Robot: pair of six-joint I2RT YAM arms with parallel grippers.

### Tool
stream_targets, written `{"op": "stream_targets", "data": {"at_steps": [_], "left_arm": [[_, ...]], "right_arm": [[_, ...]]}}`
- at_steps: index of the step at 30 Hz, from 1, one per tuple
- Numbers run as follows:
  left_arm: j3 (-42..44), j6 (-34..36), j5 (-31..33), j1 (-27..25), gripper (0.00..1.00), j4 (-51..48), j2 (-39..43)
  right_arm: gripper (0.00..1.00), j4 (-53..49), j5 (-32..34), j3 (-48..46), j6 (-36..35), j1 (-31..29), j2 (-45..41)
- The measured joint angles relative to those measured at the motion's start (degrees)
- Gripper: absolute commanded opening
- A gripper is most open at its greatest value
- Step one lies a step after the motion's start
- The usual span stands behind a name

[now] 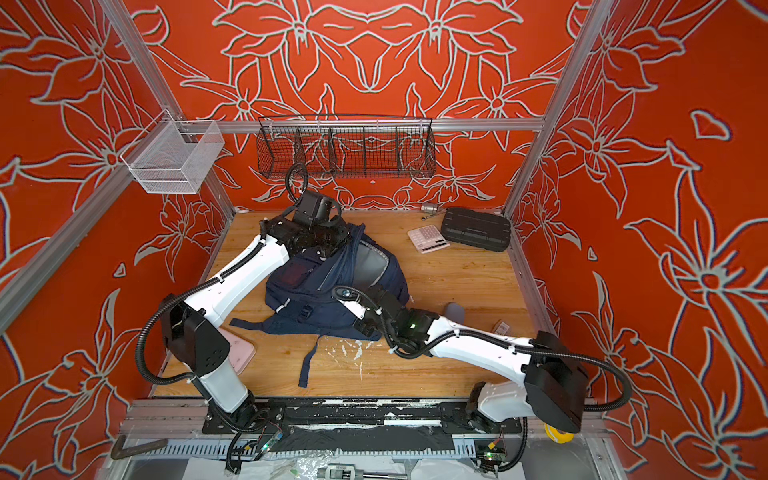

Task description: Pack the student bag

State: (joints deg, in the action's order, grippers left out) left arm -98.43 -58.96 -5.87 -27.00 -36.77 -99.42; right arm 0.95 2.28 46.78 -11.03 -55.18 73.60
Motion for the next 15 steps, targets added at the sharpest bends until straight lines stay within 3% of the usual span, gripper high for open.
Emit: {"op": "stream_targets", "data": {"at_steps": [2, 4, 8, 10, 15], "left_arm": [[0.5, 1.6, -1.3, -0.1, 0.00, 0.4, 0.0], [0.2, 4.1, -2.7, -0.3, 0.07, -0.1, -0.4], [-5.7, 11.3, -6.0, -1.4, 0.61, -4.7, -4.4], [-9.2, 15.0, -7.2, -2.1, 0.73, -7.0, -6.8], [-16.0, 25.4, -9.7, -2.9, 0.76, -14.3, -9.8]], "right_arm": [[0.00, -0.5, -3.9, -1.6, -0.8, 2.7, -2.3], [0.00, -0.9, -7.2, -2.4, -1.8, 4.3, -3.7], [0.00, -0.6, -12.3, -3.7, -3.6, 5.7, -5.3], [0.00, -0.6, -13.6, -4.6, -4.2, 6.1, -6.3], [0.00, -1.4, -14.9, -5.7, -5.9, 7.7, -8.3]]}}
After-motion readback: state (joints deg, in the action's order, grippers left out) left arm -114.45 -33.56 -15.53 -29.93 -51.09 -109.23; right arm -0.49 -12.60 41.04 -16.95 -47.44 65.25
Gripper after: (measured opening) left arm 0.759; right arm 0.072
